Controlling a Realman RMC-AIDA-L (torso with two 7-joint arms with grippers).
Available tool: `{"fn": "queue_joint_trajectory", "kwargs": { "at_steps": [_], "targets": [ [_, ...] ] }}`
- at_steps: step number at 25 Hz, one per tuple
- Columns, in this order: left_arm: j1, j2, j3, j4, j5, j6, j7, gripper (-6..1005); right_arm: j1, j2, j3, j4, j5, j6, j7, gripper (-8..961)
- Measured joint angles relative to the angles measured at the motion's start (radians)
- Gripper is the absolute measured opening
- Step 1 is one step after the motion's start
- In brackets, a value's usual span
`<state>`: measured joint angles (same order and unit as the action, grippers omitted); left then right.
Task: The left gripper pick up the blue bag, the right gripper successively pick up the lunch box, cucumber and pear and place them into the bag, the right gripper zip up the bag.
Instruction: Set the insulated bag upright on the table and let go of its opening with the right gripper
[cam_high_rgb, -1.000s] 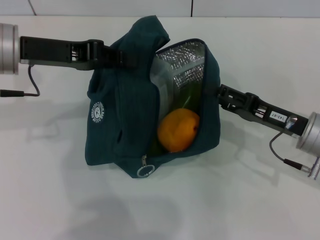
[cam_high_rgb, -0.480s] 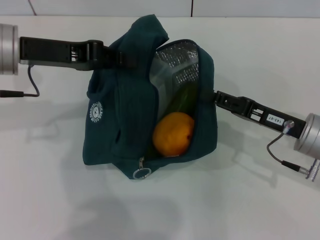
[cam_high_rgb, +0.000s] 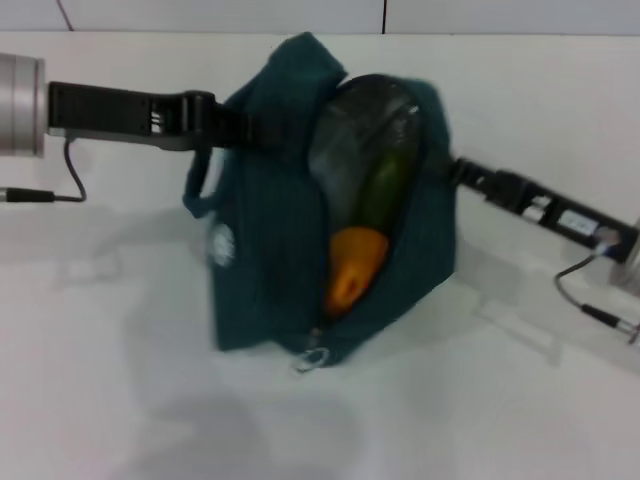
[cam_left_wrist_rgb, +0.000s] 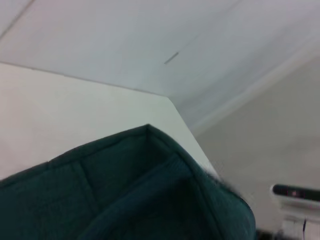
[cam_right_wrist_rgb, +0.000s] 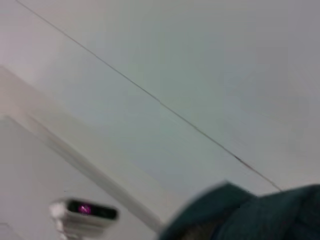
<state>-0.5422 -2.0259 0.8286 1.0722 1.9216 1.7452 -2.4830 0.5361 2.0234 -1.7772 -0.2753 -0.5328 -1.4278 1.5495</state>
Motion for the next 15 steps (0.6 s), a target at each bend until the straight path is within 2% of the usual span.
{"fn": "queue_joint_trajectory", "kwargs": {
  "at_steps": [4, 7, 9, 15],
  "targets": [
    [-0.005, -0.014, 0.013, 0.0, -0.005, 0.029, -0.005, 41, -0.014, -0.02, 0.079, -0.001, -0.004, -0.117, -0.037, 255],
    [-0.008, -0.026, 0.023, -0.003, -0.006, 0.034, -0.005, 41, -0.025, -0.045, 0.103, -0.002, -0.004, -0.173, -0.036, 211],
    [-0.023, -0.045, 0.034, -0.031, -0.006, 0.031, 0.004, 41, -0.033, -0.057, 0.11, 0.003, -0.004, -0.19, -0.031, 192],
    [-0.051, -0.056, 0.034, -0.146, -0.006, -0.01, 0.048, 41, -0.057, -0.065, 0.107, 0.029, -0.008, -0.178, -0.029, 168]
  ]
}}
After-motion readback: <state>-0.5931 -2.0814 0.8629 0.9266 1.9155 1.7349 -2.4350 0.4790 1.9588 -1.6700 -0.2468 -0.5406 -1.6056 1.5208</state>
